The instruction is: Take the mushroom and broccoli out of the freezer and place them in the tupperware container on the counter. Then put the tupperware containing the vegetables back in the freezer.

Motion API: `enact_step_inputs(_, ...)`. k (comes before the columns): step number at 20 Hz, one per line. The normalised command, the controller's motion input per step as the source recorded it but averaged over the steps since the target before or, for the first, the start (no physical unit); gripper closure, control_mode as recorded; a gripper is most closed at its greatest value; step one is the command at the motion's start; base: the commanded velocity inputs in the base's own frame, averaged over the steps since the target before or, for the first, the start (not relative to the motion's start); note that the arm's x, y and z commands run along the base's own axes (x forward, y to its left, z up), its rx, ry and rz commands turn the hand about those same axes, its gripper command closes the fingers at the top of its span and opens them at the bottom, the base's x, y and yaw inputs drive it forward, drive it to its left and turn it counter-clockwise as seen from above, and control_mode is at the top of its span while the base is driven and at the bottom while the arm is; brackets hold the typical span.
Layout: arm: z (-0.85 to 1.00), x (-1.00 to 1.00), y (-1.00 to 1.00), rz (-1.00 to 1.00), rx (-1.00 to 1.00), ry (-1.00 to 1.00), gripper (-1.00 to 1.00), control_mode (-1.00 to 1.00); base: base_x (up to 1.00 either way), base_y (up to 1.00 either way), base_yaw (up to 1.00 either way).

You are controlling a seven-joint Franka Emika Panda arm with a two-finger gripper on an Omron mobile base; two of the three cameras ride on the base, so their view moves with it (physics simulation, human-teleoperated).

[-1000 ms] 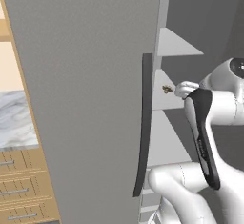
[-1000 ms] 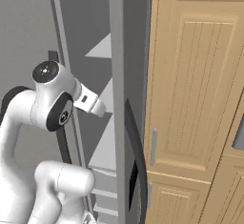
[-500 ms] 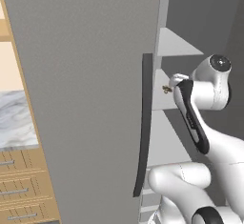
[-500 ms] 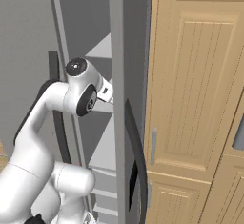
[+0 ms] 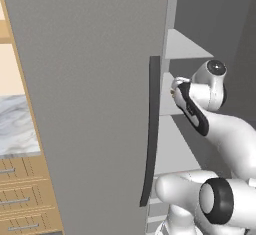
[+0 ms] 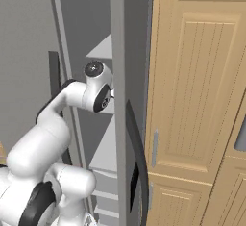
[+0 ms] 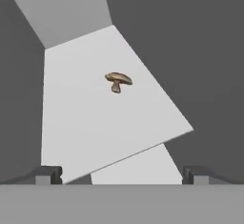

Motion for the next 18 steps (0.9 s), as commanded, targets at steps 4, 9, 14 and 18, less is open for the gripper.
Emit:
enact_step_inputs(4,-0.35,0.65,-0.19,0.0,0.0,0.0,-1.0,-1.0,0.0,0.0,0.0)
enact_step_inputs(9,-0.21,0.64,-0.15,0.0,0.0,0.02,-1.0,-1.0,0.0,0.0,0.0)
enact_step_inputs(14,-0.23,0.63,-0.14,0.0,-0.02,0.08,-1.0,-1.0,0.0,0.0,0.0)
enact_step_inputs(18,-0.25,0.52,-0.15,0.03,-0.04,0.1,-1.0,-1.0,0.0,0.0,0.0)
